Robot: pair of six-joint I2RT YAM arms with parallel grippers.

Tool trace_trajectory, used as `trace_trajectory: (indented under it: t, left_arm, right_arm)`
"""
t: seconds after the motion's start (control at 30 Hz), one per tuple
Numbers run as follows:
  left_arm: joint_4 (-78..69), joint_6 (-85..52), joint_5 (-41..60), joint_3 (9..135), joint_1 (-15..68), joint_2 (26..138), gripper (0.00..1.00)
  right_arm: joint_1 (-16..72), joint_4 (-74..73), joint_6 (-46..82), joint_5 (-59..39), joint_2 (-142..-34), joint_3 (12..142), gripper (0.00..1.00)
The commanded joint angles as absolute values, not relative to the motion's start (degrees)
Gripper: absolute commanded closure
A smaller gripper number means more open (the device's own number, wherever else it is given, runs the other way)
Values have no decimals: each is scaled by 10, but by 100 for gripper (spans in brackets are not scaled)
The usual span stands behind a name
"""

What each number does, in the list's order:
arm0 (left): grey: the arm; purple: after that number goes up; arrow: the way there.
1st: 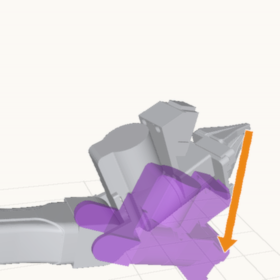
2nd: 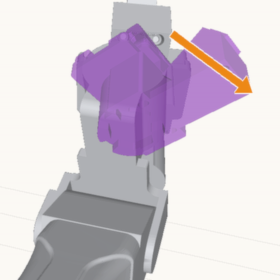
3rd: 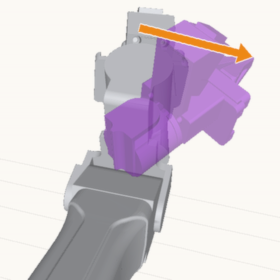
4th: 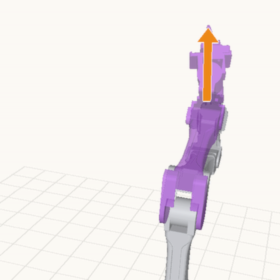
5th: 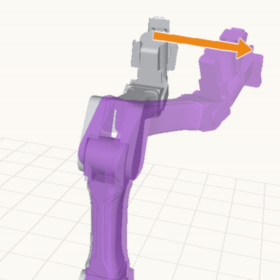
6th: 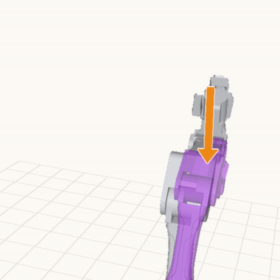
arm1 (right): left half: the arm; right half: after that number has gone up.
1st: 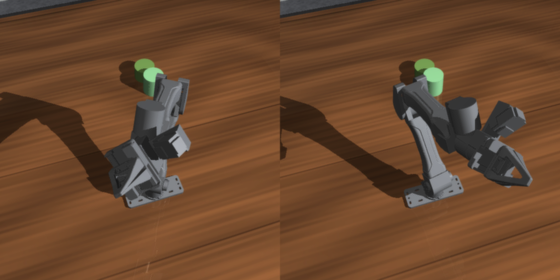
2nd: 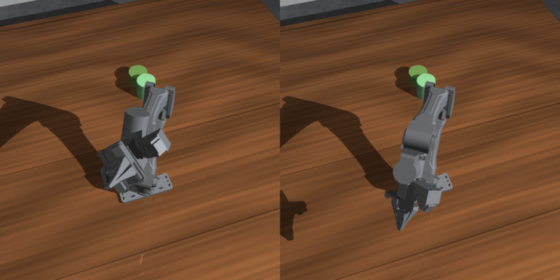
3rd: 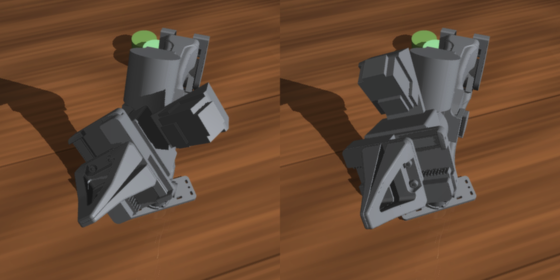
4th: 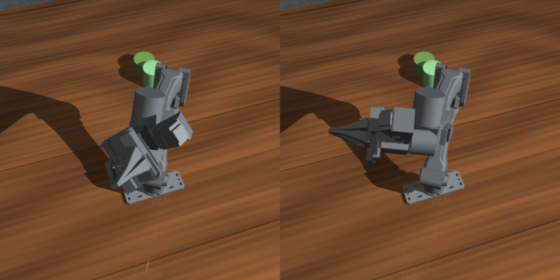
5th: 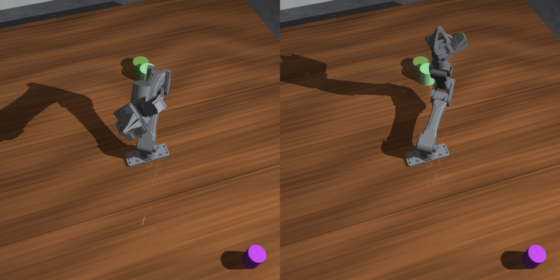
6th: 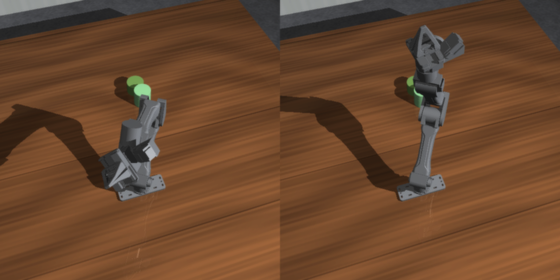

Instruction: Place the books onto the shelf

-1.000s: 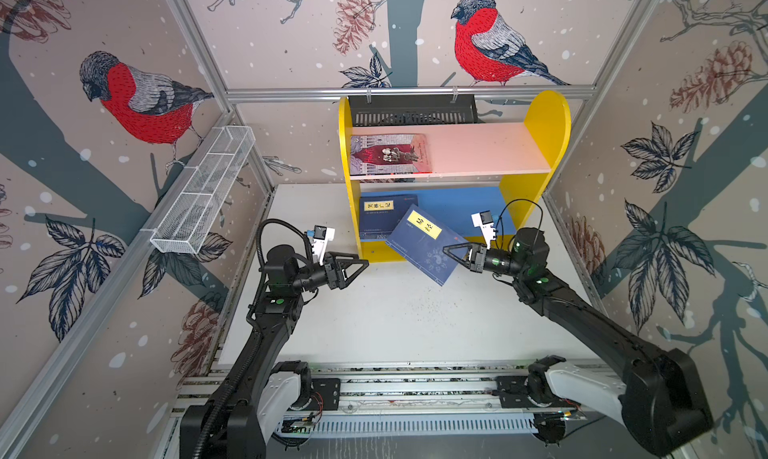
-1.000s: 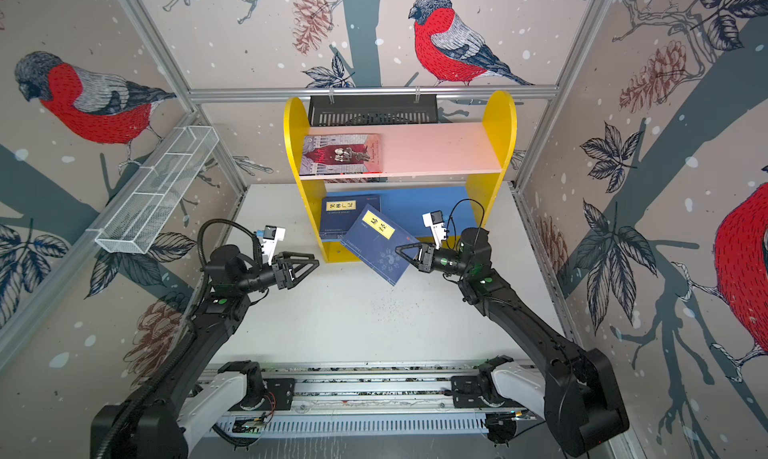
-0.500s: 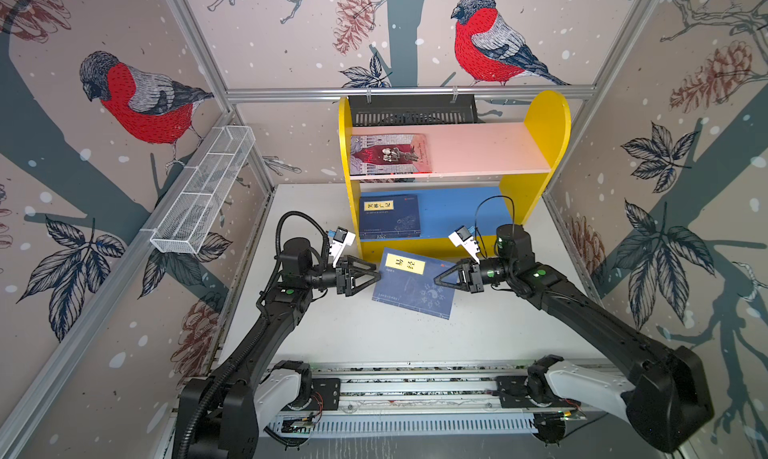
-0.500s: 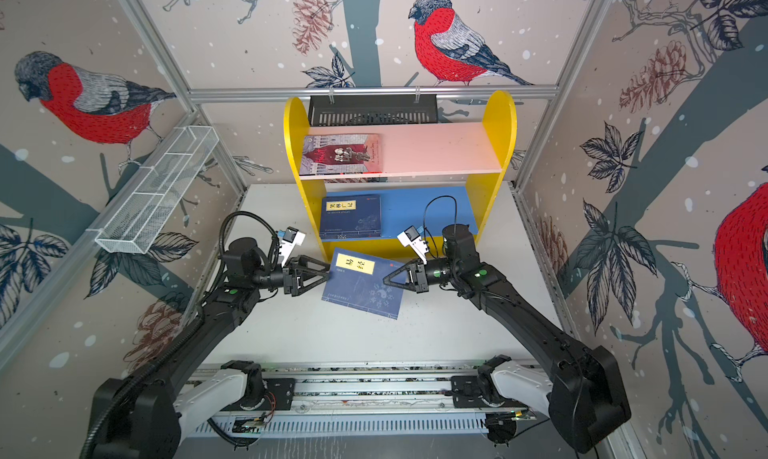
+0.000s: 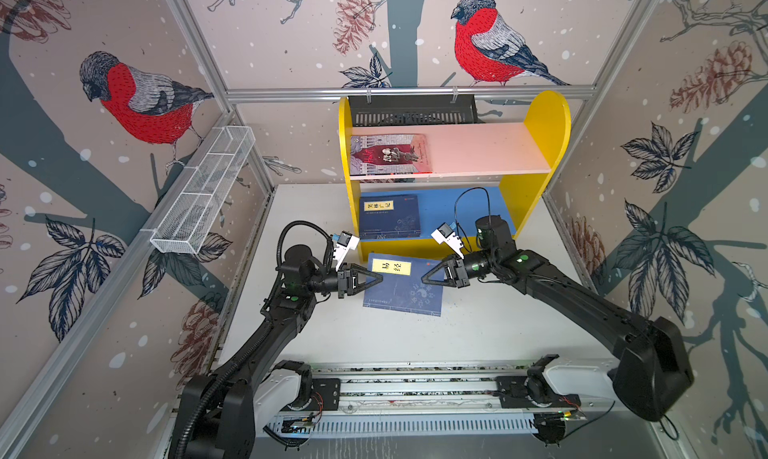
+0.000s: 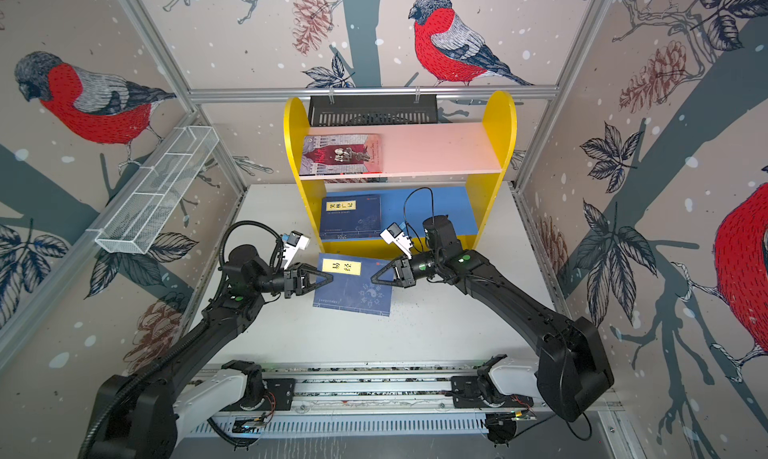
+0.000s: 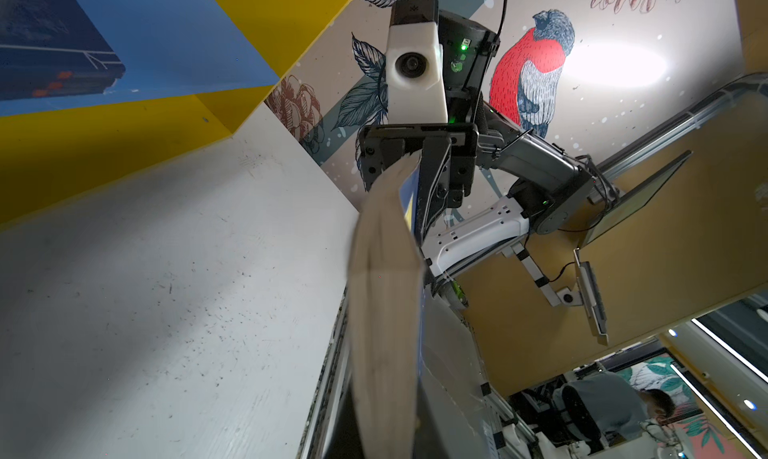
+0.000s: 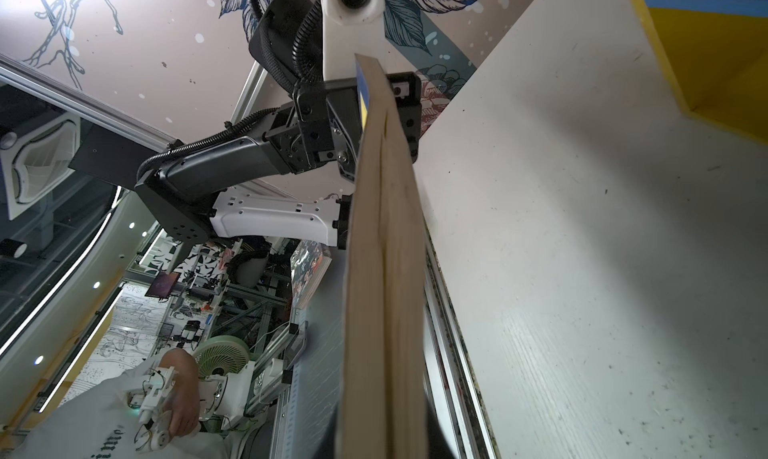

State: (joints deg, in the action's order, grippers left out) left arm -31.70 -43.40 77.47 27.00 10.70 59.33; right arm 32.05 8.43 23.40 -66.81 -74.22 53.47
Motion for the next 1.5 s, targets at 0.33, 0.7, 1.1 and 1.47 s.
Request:
trace_trajectory:
  t: [0.33,0.7,1.1,1.47]
  left_arm:
    - [-417,-504,735,306,100,615,100]
    - [-451,-532,715,307,95,646,100]
    - [-473,-544,702,299,91,658,92]
    - [-249,-361,667,336,18,625,45]
  right_arm:
    - [236,-235,455,-653,-638,366,40]
    - [295,-342,530,-585,-634,311,53]
    - [284,-348,516,-564,-685,339,97]
    - [165,-278,461,-626,-765,413,99]
